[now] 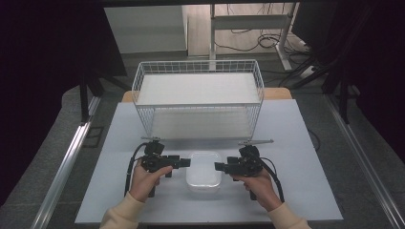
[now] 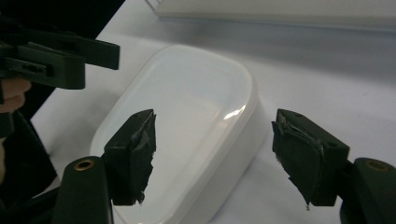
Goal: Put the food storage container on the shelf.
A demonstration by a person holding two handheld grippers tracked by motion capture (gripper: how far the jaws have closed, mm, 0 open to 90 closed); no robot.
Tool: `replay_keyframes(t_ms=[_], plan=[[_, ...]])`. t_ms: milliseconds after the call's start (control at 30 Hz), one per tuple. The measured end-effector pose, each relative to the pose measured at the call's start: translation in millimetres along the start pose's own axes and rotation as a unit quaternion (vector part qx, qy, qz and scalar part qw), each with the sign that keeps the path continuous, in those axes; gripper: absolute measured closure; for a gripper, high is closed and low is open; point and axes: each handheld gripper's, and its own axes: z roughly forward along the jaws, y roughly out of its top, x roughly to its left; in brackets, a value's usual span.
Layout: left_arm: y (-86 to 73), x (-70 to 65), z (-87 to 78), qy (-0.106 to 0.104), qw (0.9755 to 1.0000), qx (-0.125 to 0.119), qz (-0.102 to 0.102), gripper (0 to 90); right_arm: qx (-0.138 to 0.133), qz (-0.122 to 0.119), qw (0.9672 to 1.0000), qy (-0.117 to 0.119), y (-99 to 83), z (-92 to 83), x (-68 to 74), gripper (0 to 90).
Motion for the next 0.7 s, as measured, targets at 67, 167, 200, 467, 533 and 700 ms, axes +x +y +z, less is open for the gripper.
replay_keyframes(t_ms=[67,167,200,467,533,700], plan=[[-0.8,3.9,5.4,-0.002,0.9999,0.010,-0.007,33.7,0.001,0.012,0.9999,0.009,-2.4,2.8,-2.1,31.0],[-1.7,7.2,8.9,-0.008,0.9998,0.015,-0.012,34.9,0.001,0.019,0.9997,0.013,-3.6,3.9,-2.8,31.9],[-1.7,8.2,9.8,-0.013,0.9997,0.016,-0.016,35.6,0.001,0.020,0.9997,0.012,-4.2,4.6,-2.9,32.4],[-4.8,10.5,18.5,-0.031,0.9987,0.034,-0.021,48.3,0.012,0.040,0.9987,0.031,-8.0,11.4,-4.6,40.0],[-6.4,11.6,19.9,-0.035,0.9984,0.037,-0.024,52.5,0.015,0.049,0.9982,0.031,-8.6,11.8,-4.9,43.4],[-10.6,21.1,19.0,-0.055,0.9968,0.030,-0.050,61.5,0.007,0.068,0.9973,0.025,-9.9,9.3,-7.4,57.3]])
